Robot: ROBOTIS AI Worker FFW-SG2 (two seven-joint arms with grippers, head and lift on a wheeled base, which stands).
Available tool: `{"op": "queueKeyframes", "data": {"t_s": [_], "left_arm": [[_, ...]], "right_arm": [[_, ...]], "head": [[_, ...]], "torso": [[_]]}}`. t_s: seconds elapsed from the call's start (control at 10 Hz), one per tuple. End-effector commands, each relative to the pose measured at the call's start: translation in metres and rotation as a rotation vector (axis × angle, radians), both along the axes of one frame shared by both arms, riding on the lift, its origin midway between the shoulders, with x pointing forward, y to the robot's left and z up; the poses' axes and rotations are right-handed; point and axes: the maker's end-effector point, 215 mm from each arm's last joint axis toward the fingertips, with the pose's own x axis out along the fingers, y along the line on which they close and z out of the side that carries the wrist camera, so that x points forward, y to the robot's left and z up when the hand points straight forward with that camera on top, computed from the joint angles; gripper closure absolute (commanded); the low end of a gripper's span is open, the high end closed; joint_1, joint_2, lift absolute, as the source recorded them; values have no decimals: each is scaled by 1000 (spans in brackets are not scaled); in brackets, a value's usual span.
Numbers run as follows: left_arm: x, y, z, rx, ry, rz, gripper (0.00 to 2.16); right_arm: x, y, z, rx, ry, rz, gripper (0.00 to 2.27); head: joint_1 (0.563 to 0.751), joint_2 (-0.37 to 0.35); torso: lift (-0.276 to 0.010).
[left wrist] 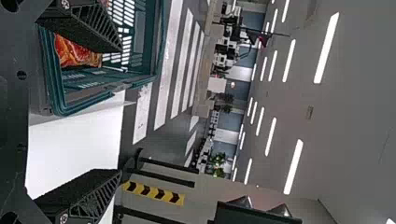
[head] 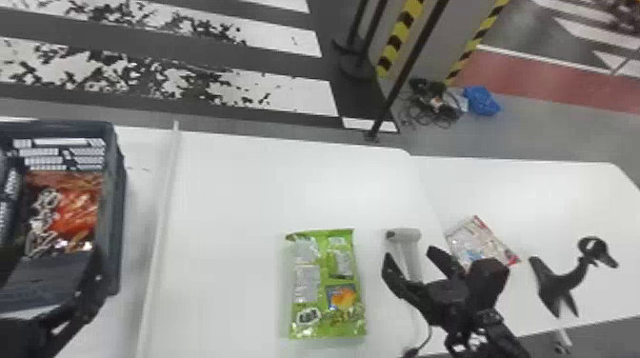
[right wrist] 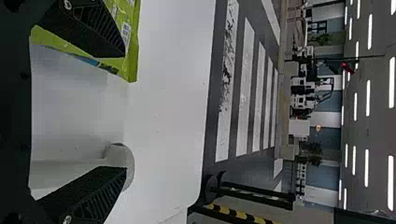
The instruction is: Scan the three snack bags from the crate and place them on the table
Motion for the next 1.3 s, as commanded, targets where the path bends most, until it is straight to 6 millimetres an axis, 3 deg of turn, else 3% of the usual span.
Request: {"op": "queueKeyframes", "data": {"t_s": [0.0, 0.2, 0.5, 0.7, 1.2], "left_arm": [[0, 0, 0, -1, 0, -1, 76], [0, 0, -1, 2, 3, -3, 76], [0, 0, -2, 4, 6, -4, 76], [-2, 0, -4, 5, 11, -6, 76], [-4, -2, -10, 13, 29, -12, 76]], "right_arm": [[-11, 32, -1, 27, 7, 40, 53], [-27, 72, -19, 76, 51, 90, 53], [-36, 105, -29, 140, 86, 126, 53], [-33, 106, -36, 146, 107, 124, 53], [-15, 69, -93, 234, 291, 120, 56]], "head": [[695, -278], [695, -234], [695, -148], [695, -124], [695, -155]], "torso": [[-37], [-37], [-37], [-37], [-37]]}}
